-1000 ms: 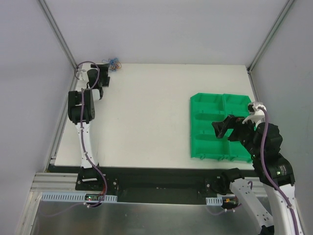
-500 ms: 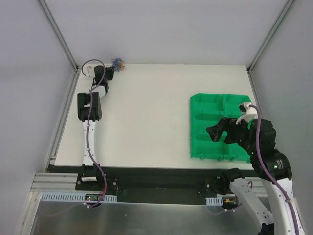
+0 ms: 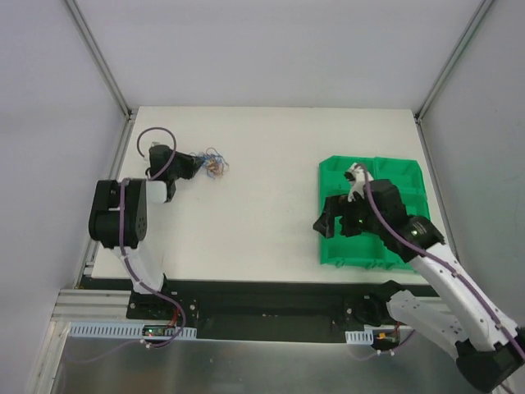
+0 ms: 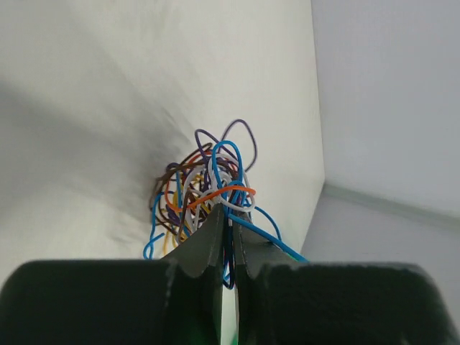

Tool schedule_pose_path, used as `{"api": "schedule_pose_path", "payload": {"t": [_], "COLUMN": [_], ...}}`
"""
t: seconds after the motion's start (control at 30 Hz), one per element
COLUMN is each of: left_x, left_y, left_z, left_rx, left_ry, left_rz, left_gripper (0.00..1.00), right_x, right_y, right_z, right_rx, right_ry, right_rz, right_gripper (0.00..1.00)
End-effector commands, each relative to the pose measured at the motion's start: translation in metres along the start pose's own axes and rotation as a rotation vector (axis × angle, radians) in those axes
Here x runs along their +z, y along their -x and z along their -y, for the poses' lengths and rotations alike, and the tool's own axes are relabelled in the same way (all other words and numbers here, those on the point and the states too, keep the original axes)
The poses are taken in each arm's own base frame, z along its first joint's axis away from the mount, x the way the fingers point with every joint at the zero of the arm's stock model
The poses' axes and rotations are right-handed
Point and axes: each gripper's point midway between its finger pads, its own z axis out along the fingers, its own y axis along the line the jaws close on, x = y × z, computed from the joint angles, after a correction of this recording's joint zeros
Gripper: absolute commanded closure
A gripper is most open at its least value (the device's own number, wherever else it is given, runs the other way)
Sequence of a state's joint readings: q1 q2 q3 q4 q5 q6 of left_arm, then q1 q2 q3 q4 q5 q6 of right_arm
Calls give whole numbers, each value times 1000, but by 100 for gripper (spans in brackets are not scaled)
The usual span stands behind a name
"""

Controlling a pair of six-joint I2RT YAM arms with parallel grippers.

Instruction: Untangle the cables

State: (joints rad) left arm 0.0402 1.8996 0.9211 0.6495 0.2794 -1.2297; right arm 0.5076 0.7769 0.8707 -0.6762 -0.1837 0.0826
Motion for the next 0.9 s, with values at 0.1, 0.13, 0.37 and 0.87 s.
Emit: {"api": "schedule_pose_path", "payload": {"t": [0.1, 0.13, 0.37, 0.87], "left_x": [-101, -114, -198, -246], "left_y": [-128, -143, -191, -185], "left_z": [-13, -20, -25, -22], "left_rx": [93, 97, 277, 459], "left_ry": [-80, -74, -164, -221], "left_rz": [-335, -382, -593, -523], "left_gripper": [100, 100, 60, 18], "right_x": [49, 53, 82, 154], "right_y": [13, 10, -18, -36], "right_z": [-52, -62, -84, -118], "right_rx": [-151, -169, -209, -29], "right_ry": [-3, 22, 138, 167], "right_rz": [-17, -24, -80, -137], "right_gripper": [4, 4, 4, 3]}}
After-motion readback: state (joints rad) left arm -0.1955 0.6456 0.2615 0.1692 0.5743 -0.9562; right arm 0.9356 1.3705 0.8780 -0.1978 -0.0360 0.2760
